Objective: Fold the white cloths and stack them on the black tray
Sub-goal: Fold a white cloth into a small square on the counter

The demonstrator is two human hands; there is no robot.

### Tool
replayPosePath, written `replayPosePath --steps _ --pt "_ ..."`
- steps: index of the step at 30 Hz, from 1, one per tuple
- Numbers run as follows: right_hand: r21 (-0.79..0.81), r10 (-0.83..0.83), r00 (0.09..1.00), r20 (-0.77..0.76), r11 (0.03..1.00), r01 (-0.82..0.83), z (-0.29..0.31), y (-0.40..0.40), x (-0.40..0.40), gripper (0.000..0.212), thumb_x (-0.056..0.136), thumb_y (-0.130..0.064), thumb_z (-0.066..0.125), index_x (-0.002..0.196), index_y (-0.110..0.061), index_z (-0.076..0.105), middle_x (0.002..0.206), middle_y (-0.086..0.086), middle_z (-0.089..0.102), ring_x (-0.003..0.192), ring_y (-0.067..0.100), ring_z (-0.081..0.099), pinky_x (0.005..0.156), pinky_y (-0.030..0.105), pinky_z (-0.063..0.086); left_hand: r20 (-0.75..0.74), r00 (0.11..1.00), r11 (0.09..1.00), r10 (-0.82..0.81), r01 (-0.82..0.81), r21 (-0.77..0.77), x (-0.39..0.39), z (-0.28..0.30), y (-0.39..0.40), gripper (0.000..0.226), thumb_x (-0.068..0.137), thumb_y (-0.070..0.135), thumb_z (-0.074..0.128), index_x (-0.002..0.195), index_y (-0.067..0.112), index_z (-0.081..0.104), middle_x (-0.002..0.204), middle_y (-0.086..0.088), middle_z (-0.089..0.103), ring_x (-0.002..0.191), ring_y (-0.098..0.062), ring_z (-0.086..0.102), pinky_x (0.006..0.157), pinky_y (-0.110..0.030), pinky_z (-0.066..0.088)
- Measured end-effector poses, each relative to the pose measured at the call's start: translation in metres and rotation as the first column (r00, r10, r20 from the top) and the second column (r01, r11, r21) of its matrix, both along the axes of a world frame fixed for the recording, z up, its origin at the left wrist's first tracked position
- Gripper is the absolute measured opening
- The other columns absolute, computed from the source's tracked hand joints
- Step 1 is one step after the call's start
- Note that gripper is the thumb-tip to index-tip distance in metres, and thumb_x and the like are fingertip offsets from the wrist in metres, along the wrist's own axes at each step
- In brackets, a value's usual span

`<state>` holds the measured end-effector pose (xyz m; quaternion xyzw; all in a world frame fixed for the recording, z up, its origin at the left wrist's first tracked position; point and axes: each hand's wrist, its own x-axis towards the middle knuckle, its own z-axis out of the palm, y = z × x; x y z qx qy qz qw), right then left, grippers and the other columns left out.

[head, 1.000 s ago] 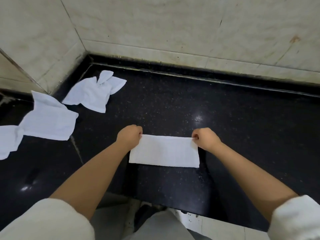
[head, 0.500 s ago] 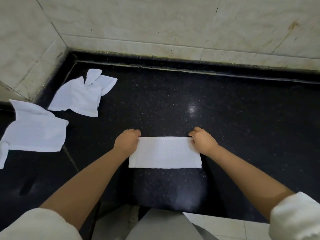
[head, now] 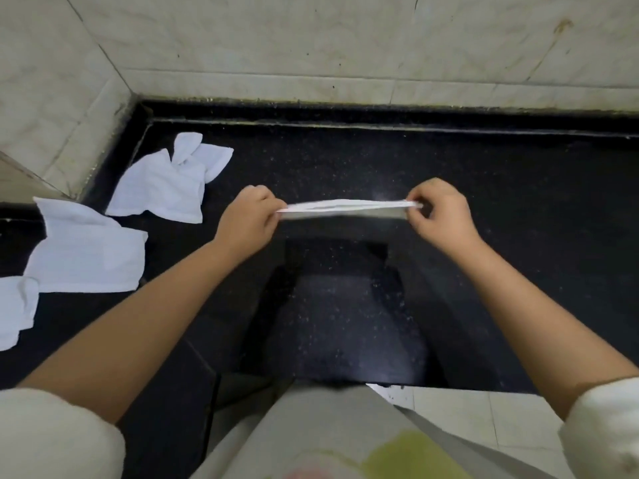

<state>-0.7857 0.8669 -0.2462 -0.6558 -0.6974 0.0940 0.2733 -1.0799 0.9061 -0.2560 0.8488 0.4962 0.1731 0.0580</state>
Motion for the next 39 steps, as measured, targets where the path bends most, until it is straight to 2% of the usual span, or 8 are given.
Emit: replayPosePath --steps 5,9,13,19,23,29,32,39 --pt "-0.065 -0.03 0.986 0.166 0.997 0.042 -0.061 -0.051 0.007 0.011 0.062 -0.003 0.06 0.072 -0.003 0.065 0.078 0.017 0.064 0.072 0.038 0.061 0.066 0.04 0.048 -0.121 0.974 0.979 -0.191 0.198 0.045 0.004 -0.044 -0.031 0.022 0.072 0.007 0.05 0.072 0.005 0.072 0.067 -0.011 0.063 0.059 -0.03 0.06 0.046 -0.026 0.049" --pt "-0.269 0.003 0.962 0.274 0.96 0.073 -0.106 -0.108 -0.004 0.024 0.055 0.004 0.079 0.074 -0.006 0.068 0.082 0.013 0.065 0.074 0.038 0.063 0.067 0.046 0.049 -0.369 0.917 0.969 -0.15 0.062 -0.239 0.007 -0.086 -0.069 0.028 0.067 -0.002 0.068 0.093 0.009 0.069 0.093 -0.007 0.063 0.084 -0.025 0.058 0.062 -0.032 0.052" --pt "-0.318 -0.116 0.966 0.232 0.93 0.187 -0.106 -0.114 -0.01 0.018 0.076 -0.017 0.073 0.091 -0.007 0.071 0.103 0.013 0.065 0.101 0.034 0.059 0.089 0.049 0.04 -0.372 0.923 0.947 -0.098 -0.028 -0.319 0.012 -0.087 -0.078 0.031 0.082 0.0 0.045 0.11 0.003 0.059 0.113 -0.011 0.056 0.103 -0.029 0.05 0.079 -0.035 0.041" --pt "-0.457 -0.411 0.863 0.293 0.733 0.504 -0.091 -0.095 -0.024 0.04 0.09 -0.038 0.051 0.114 -0.007 0.057 0.12 0.012 0.055 0.114 0.03 0.046 0.094 0.042 0.036 -0.191 0.979 0.973 0.072 -0.111 -0.202 0.032 -0.09 -0.067 0.029 0.078 0.003 0.058 0.106 -0.003 0.064 0.115 -0.021 0.062 0.109 -0.04 0.06 0.079 -0.041 0.055" --pt "-0.558 -0.423 0.818 0.389 0.598 0.575 -0.091 -0.084 -0.033 0.047 0.091 -0.042 0.046 0.118 -0.005 0.052 0.124 0.014 0.054 0.117 0.03 0.045 0.095 0.04 0.037 -0.298 0.954 0.915 0.035 -0.15 -0.374 0.042 -0.098 -0.054 0.058 0.099 0.035 0.034 0.147 0.006 0.018 0.158 -0.011 0.011 0.147 -0.025 0.005 0.119 -0.036 0.01" --pt "-0.669 -0.509 0.801 0.314 0.481 0.567 -0.085 -0.073 -0.038 0.033 0.09 -0.034 0.05 0.108 -0.007 0.056 0.115 0.011 0.058 0.11 0.029 0.051 0.092 0.038 0.039 -0.336 0.942 0.894 0.013 -0.161 -0.418 0.039 -0.116 -0.054 0.065 0.099 0.044 0.023 0.149 0.011 -0.002 0.158 -0.004 -0.009 0.146 -0.019 -0.011 0.119 -0.034 -0.004" --pt "-0.657 -0.562 0.796 0.223 0.517 0.549 -0.087 -0.071 -0.037 0.011 0.085 -0.023 0.053 0.084 -0.012 0.053 0.089 0.004 0.058 0.086 0.024 0.055 0.08 0.034 0.041 -0.31 0.95 0.897 0.027 -0.16 -0.412 0.039 -0.116 -0.054 0.065 0.099 0.045 0.023 0.149 0.012 -0.002 0.158 -0.004 -0.01 0.146 -0.019 -0.012 0.119 -0.034 -0.005" --pt "-0.512 -0.692 0.658 -0.298 0.697 0.502 -0.065 -0.063 -0.052 0.019 0.079 -0.001 0.052 0.067 -0.01 0.041 0.061 -0.002 0.042 0.054 0.011 0.037 0.049 0.023 0.031 -0.306 0.952 0.89 0.023 -0.159 -0.427 0.039 -0.115 -0.053 0.065 0.099 0.045 0.022 0.149 0.012 -0.004 0.158 -0.004 -0.011 0.146 -0.019 -0.012 0.119 -0.034 -0.006"
